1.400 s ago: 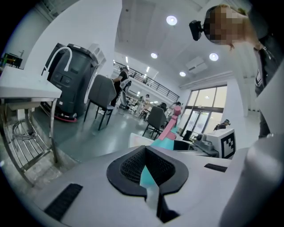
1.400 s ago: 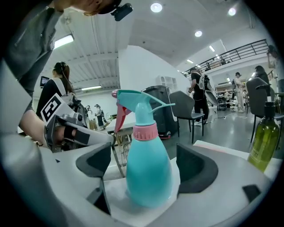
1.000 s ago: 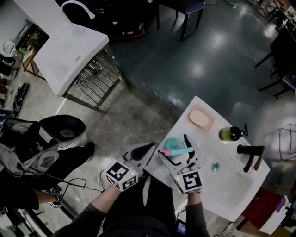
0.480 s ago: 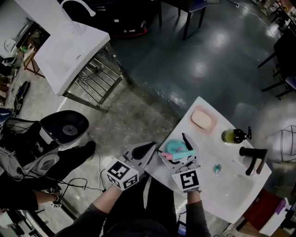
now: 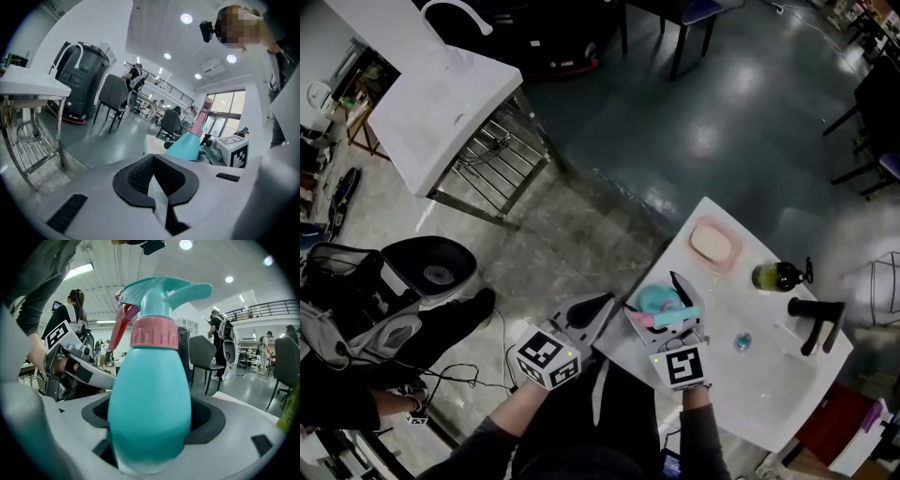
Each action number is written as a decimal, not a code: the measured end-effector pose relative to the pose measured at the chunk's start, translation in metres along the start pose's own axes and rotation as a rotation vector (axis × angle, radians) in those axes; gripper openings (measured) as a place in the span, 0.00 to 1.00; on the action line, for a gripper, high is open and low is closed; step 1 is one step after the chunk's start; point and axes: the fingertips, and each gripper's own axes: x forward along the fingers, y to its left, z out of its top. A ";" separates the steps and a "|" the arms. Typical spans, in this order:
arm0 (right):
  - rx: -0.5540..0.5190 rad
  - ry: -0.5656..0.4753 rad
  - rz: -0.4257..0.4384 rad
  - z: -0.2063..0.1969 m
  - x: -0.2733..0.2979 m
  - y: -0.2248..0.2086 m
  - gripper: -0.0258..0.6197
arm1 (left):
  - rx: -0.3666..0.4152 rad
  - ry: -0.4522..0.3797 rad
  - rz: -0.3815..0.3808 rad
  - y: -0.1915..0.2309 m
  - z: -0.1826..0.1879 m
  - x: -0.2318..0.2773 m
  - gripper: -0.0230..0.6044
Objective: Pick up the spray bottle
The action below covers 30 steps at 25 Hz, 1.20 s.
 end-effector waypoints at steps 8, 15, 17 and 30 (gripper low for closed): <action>-0.032 -0.005 -0.049 0.002 0.001 0.001 0.65 | -0.013 -0.002 0.003 0.001 -0.003 -0.008 0.04; -0.008 -0.045 -0.075 0.008 -0.004 -0.001 0.65 | -0.002 -0.008 0.008 -0.001 -0.002 -0.015 0.04; 0.019 -0.070 -0.102 0.013 -0.008 -0.004 0.65 | -0.002 -0.007 0.002 -0.003 -0.001 -0.017 0.04; 0.137 -0.132 -0.269 0.043 -0.058 -0.026 0.65 | -0.001 0.011 -0.098 -0.041 0.016 -0.023 0.04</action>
